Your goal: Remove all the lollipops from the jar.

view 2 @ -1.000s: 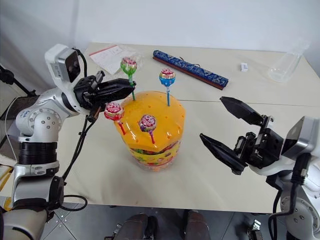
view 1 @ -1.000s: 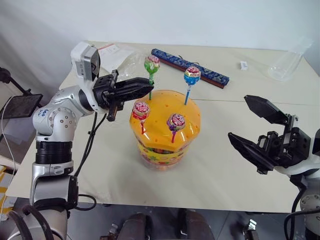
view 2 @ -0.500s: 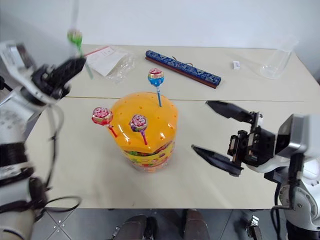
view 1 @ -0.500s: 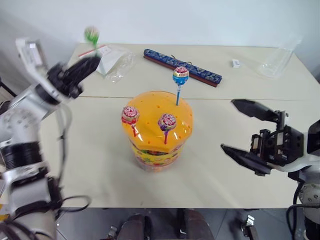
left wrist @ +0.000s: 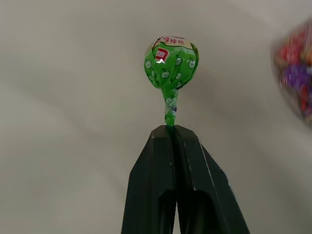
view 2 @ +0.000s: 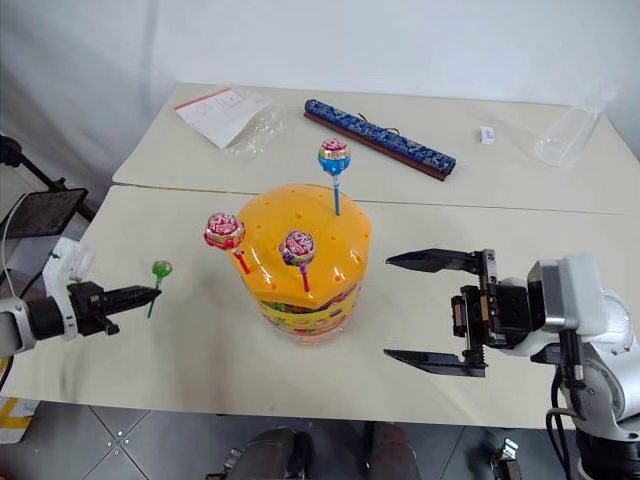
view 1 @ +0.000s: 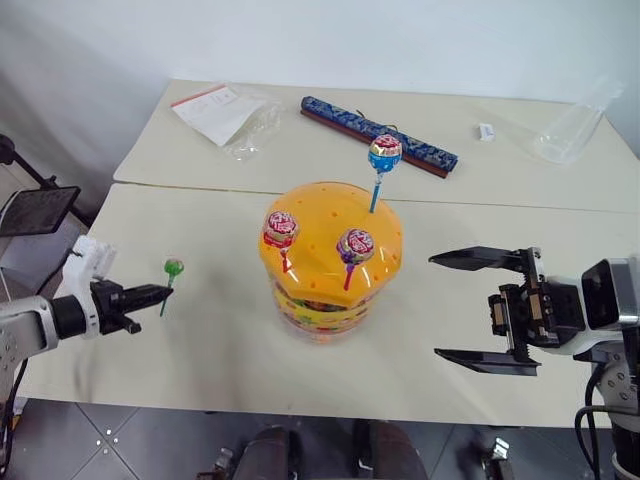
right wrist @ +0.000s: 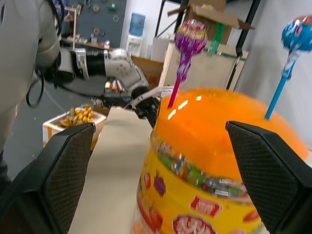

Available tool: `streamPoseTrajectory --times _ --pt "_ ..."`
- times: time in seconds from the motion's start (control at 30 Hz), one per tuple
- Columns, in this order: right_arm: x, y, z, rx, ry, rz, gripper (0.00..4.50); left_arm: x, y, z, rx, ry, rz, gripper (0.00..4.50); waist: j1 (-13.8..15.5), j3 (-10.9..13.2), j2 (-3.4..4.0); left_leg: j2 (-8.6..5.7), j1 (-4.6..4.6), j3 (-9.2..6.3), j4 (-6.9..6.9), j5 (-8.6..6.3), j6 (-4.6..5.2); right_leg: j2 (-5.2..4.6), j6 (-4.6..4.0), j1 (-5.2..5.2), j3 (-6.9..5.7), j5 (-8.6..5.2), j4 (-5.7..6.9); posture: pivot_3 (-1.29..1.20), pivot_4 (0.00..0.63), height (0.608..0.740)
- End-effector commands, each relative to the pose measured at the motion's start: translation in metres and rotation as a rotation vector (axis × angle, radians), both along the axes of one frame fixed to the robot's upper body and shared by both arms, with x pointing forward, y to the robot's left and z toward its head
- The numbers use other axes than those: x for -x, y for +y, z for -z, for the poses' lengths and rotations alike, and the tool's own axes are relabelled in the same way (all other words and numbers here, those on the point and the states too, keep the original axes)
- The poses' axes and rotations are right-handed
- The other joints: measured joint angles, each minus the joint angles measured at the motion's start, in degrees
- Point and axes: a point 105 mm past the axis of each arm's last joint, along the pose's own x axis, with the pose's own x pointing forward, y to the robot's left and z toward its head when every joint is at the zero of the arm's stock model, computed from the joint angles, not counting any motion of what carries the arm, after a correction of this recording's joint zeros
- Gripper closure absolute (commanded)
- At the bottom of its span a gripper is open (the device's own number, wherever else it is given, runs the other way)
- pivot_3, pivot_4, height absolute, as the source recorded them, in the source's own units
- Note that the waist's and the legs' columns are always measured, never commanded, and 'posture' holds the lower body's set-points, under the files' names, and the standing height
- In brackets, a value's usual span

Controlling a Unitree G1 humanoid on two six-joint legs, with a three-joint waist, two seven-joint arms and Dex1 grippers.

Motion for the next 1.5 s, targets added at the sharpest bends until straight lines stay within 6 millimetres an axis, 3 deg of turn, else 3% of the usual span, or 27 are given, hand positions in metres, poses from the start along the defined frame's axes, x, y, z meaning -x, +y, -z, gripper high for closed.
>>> streamPoseTrajectory --times 0.03,0.13,0.23,0.33,0.5,0.6,0.67,0.77,1.03,1.13,1.33,1.5 --pt "0.000 -0.007 -0.002 0.021 -0.034 0.020 0.00 0.004 0.007 -0.007 -0.071 -0.034 0.018 3.15 -0.13 0.01 0.01 0.00 0.00 0.00 0.00 0.00 -0.01 0.00 -0.01 0.01 -0.01 0.00 -0.01 0.00 0.150 0.740" --pt "-0.001 -0.009 -0.002 0.014 -0.038 0.049 0.00 0.011 0.006 -0.025 -0.074 -0.190 0.189 2.25 -0.23 0.01 0.02 0.00 0.00 0.03 0.00 -0.02 -0.07 -0.01 -0.02 0.00 -0.02 -0.01 -0.04 0.00 0.150 0.740" --pt "0.000 -0.011 -0.004 -0.008 -0.022 0.070 0.00 0.005 0.019 -0.042 -0.091 -0.343 0.214 1.38 -0.24 0.02 0.03 0.00 0.00 0.08 -0.01 -0.04 -0.12 -0.08 -0.06 -0.05 -0.05 -0.03 -0.23 0.00 0.150 0.740" --pt "0.005 -0.011 -0.007 -0.021 -0.013 0.073 0.00 0.004 0.019 -0.066 -0.081 -0.479 0.317 0.45 -0.22 0.02 0.05 0.00 -0.01 0.09 -0.02 -0.03 -0.13 -0.13 -0.07 -0.05 -0.15 -0.04 -0.25 0.00 0.150 0.740" --pt "0.010 -0.011 -0.012 -0.031 0.000 0.075 0.00 0.011 -0.023 -0.127 -0.021 -0.732 0.574 0.45 0.09 0.02 0.03 -0.03 -0.04 0.08 -0.02 -0.02 -0.09 -0.18 -0.04 -0.02 -0.28 -0.02 -0.03 0.00 0.150 0.740" --pt "0.011 -0.008 -0.016 -0.039 -0.014 0.066 0.00 0.026 -0.084 -0.156 0.161 -0.813 0.838 0.45 0.26 0.02 0.03 -0.06 0.00 0.09 -0.01 0.09 0.14 -0.18 -0.01 0.03 -0.29 -0.01 0.02 0.00 0.150 0.740" --pt "0.011 -0.007 -0.020 -0.056 -0.054 0.066 0.00 0.031 -0.108 -0.157 0.213 -0.817 0.955 0.45 0.55 0.01 0.04 -0.12 0.00 0.07 0.03 0.13 0.21 -0.18 0.03 0.07 -0.32 0.01 0.07 0.00 0.150 0.740" --pt "0.011 -0.006 -0.020 -0.055 -0.063 0.066 0.00 0.033 -0.126 -0.160 0.285 -0.817 1.035 0.45 0.60 0.00 0.07 -0.16 0.09 0.24 0.03 0.17 0.28 0.22 0.05 0.08 -0.37 0.03 0.11 0.00 0.150 0.740" --pt "0.013 -0.006 -0.020 -0.062 -0.064 0.094 0.00 0.036 -0.148 -0.152 0.354 -0.745 1.163 0.45 0.65 0.01 0.05 0.11 0.14 0.51 0.10 0.26 0.26 0.64 0.04 0.05 -0.32 0.02 0.00 0.00 0.150 0.740" --pt "0.013 -0.005 -0.021 -0.067 -0.067 0.106 0.00 0.035 -0.154 -0.148 0.364 -0.741 1.184 1.04 0.77 0.01 0.05 0.09 0.12 0.52 0.11 0.26 0.27 0.63 0.04 0.05 -0.27 0.02 -0.01 0.00 0.150 0.740" --pt "0.014 -0.003 -0.022 -0.066 -0.074 0.124 0.00 0.032 -0.160 -0.133 0.311 -0.720 1.214 2.91 0.79 0.01 0.05 0.09 0.10 0.49 0.12 0.26 0.27 0.64 0.04 0.06 -0.24 0.02 -0.05 0.00 0.150 0.740" --pt "0.011 -0.003 -0.026 -0.095 -0.075 0.144 0.00 0.030 -0.165 -0.138 0.355 -0.752 1.202 4.35 0.77 0.01 0.05 0.09 0.09 0.51 0.13 0.27 0.29 0.62 0.04 0.06 -0.21 0.02 -0.07 0.00 0.150 0.740"
